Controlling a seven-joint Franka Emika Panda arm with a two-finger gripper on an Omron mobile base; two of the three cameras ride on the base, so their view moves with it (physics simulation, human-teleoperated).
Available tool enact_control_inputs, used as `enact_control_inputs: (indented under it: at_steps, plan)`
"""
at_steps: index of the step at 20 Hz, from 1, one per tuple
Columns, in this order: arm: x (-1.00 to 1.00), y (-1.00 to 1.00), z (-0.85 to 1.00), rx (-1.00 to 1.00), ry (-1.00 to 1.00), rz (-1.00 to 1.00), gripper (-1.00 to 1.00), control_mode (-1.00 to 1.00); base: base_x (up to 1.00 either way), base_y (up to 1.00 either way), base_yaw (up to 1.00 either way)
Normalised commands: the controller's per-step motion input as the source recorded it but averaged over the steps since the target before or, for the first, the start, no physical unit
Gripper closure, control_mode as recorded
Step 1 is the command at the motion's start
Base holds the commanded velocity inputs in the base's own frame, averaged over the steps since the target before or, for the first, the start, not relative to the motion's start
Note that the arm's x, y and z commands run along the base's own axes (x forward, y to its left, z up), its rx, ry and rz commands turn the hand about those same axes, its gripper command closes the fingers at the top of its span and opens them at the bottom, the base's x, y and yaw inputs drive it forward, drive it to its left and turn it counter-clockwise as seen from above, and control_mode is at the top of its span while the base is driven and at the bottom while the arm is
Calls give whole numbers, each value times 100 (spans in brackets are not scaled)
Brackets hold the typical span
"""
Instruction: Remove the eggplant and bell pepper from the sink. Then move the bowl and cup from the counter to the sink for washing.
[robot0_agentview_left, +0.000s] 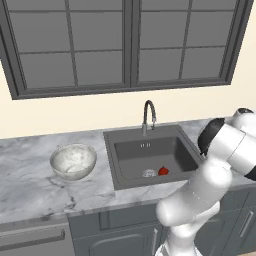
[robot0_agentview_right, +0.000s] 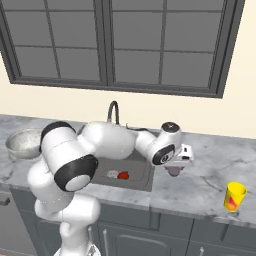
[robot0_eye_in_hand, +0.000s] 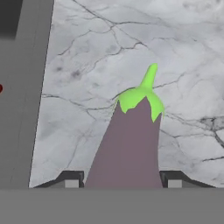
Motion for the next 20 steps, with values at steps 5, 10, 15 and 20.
enact_control_inputs:
  at_steps: [5, 10, 15, 20]
  plan:
    - [23, -25, -34, 0, 3, 3, 100, -100, 0, 0, 0]
    - [21, -26, -33, 0, 7, 2, 100, -100, 0, 0, 0]
    - [19, -19, -32, 0, 4, 0, 100, -100, 0, 0, 0]
    - [22, -17, -26, 0, 6, 0, 100, -100, 0, 0, 0]
